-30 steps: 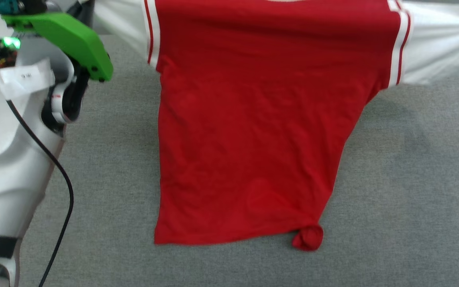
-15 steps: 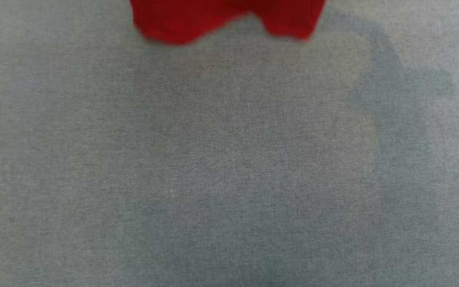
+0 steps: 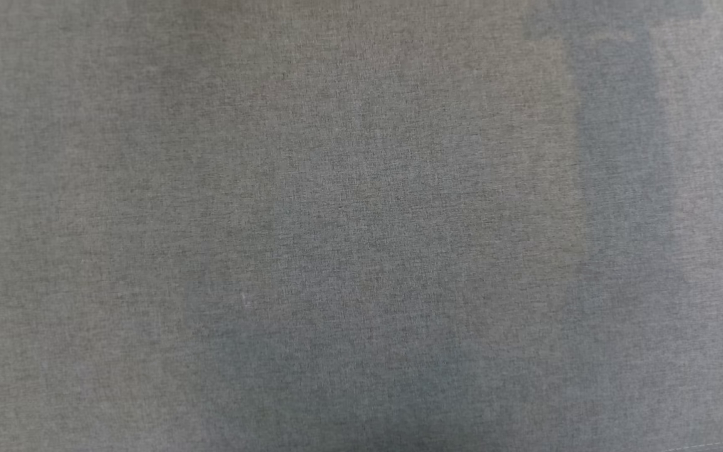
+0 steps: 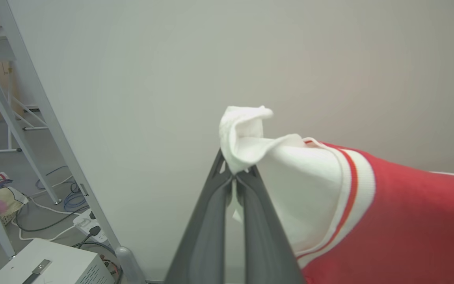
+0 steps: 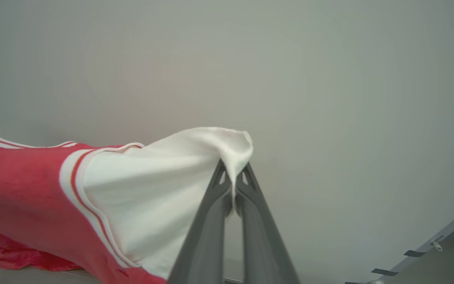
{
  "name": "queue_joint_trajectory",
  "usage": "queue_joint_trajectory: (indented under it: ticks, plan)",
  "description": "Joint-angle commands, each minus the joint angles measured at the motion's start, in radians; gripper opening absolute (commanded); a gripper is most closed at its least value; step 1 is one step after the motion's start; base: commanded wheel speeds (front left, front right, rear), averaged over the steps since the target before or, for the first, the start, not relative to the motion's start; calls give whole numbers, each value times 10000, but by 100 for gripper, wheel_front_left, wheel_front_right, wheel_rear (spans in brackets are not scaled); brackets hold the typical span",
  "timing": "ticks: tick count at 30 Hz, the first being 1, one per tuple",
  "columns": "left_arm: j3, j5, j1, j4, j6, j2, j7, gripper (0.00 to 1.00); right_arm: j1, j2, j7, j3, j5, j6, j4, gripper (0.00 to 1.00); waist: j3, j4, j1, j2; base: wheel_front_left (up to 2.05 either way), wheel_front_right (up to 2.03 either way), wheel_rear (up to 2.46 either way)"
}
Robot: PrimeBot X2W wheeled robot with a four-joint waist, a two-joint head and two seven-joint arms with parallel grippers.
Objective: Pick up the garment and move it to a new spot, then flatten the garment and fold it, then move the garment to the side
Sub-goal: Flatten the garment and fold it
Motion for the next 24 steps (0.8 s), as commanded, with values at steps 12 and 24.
queue_joint_trajectory:
  ticks: [12,24]
  plan:
    - [352,-1410,3244,947,-1148,-777,-960,0,2860,17,-1110,1799,2399,-13,346,0,-362,210,-2,0,0,0,0]
    - [441,-2069,8696,-141,-1575,-960,-1728,0,8349,-1187,-1883,2751,4173,-13,-1578,0,-2468,497,-2,0,0,0,0]
